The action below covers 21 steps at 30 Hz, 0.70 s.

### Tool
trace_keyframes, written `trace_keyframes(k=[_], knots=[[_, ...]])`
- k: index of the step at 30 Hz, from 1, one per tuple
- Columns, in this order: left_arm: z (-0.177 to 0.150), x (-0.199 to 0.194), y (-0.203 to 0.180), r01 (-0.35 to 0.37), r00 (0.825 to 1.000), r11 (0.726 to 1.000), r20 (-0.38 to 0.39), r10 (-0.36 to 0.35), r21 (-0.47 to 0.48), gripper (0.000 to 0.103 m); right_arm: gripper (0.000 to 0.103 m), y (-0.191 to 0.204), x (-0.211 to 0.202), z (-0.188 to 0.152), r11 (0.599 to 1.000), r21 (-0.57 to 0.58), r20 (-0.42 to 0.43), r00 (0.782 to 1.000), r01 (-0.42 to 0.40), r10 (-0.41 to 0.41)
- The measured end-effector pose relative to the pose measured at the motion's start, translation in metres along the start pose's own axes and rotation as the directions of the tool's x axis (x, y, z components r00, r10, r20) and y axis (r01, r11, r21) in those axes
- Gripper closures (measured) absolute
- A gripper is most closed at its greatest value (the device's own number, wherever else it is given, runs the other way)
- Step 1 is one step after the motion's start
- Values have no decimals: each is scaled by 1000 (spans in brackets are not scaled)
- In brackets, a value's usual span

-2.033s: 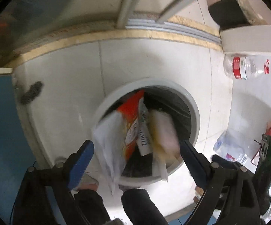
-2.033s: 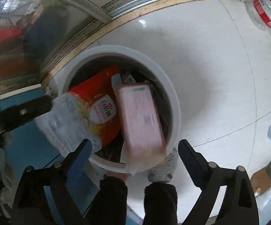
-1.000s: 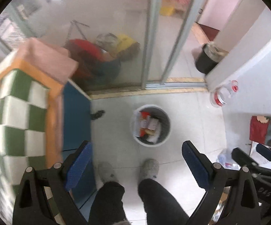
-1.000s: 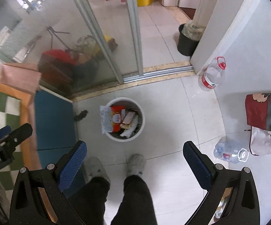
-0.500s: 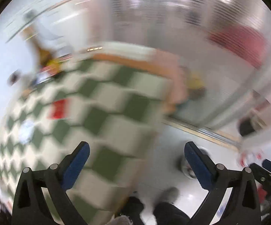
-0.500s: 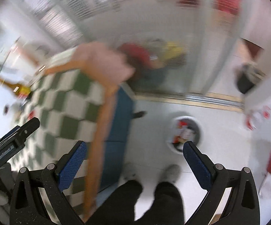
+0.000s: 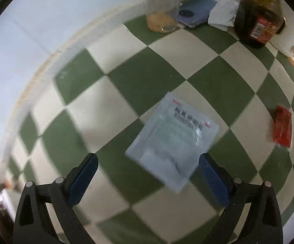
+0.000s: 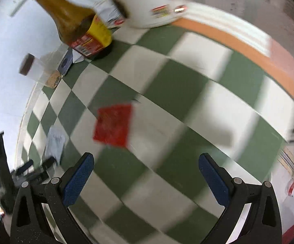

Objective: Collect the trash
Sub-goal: 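Grasp the white sachet with the left tool while the right tool grasps the red packet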

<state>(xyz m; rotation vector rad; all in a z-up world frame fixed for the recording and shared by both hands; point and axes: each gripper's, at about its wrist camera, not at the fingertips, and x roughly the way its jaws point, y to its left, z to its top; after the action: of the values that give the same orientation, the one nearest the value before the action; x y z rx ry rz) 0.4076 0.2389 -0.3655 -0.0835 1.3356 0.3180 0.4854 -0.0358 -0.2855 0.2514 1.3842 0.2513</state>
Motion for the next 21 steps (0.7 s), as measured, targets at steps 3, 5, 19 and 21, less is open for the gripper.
trace_keyframes(k=[3, 5, 19, 21], knots=[[7, 13, 6, 102, 995, 994, 10, -102, -34, 8, 0, 17, 33, 16, 998, -18, -31, 998, 58, -58], [10, 11, 6, 105, 994, 994, 41, -104, -25, 20, 1, 34, 37, 18, 990, -60, 8, 992, 127, -127], [-19, -32, 11, 64, 992, 998, 109, -62, -16, 100, 82, 65, 12, -19, 983, -124, 159, 980, 137, -116], [-24, -52, 11, 68, 988, 998, 139, -66, -16, 100, 83, 52, -5, -22, 990, -102, 183, 980, 99, -79]])
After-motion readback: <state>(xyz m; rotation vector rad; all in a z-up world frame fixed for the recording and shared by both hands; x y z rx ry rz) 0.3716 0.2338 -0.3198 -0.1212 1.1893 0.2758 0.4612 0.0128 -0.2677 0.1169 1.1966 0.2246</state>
